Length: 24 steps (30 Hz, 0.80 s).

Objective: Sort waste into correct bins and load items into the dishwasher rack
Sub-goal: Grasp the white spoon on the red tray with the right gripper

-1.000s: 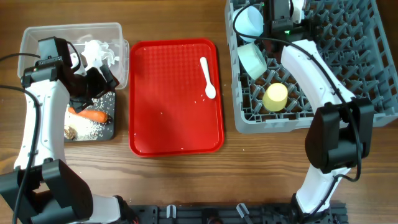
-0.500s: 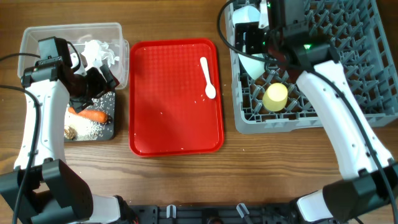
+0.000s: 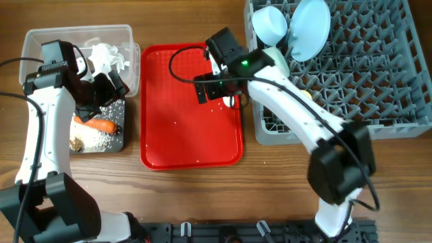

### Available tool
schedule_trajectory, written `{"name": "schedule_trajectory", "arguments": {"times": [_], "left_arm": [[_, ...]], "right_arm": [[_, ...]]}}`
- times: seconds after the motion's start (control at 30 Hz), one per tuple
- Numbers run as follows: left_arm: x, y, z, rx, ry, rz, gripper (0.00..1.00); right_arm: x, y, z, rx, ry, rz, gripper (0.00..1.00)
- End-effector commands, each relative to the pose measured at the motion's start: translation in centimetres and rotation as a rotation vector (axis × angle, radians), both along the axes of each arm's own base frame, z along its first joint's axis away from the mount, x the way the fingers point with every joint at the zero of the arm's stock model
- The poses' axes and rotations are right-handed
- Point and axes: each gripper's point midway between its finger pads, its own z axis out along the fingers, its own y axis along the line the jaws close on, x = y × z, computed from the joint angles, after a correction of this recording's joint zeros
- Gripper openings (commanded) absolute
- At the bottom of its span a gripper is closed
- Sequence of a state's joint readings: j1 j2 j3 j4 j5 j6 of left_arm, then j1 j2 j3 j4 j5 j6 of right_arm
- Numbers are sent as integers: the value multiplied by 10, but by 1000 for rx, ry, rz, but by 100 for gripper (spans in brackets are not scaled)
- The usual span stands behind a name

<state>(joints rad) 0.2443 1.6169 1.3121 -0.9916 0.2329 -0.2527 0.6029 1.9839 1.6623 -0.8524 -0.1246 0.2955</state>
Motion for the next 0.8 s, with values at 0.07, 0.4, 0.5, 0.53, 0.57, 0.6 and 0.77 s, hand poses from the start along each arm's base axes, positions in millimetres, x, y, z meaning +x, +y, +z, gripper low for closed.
{"name": "schedule_trajectory", "arguments": {"times": [0.07,0.4,0.5,0.53,0.57,0.6,0.77], "left_arm": [[4,1,7,3,-20,3,100],[4,1,7,3,-20,3,100],[4,1,7,3,-20,3,100],[4,1,7,3,-20,3,100],[4,1,7,3,-20,3,100],[4,1,7,3,-20,3,100],[4,1,7,3,-20,3,100]], "right_arm": [[3,5,-53,-28,84,-16,86],[42,-37,-78,-253,-68,-228,71],[49,-37,-82,-255,-88,-203,68],[50,-38,-86,-261,-87,-194,66],[51,-39,-89,-266,-85,-189,66],[51,-41,-95,-274,-76,-188,65],[51,-47,-111,-297,-49,-146,50]]}}
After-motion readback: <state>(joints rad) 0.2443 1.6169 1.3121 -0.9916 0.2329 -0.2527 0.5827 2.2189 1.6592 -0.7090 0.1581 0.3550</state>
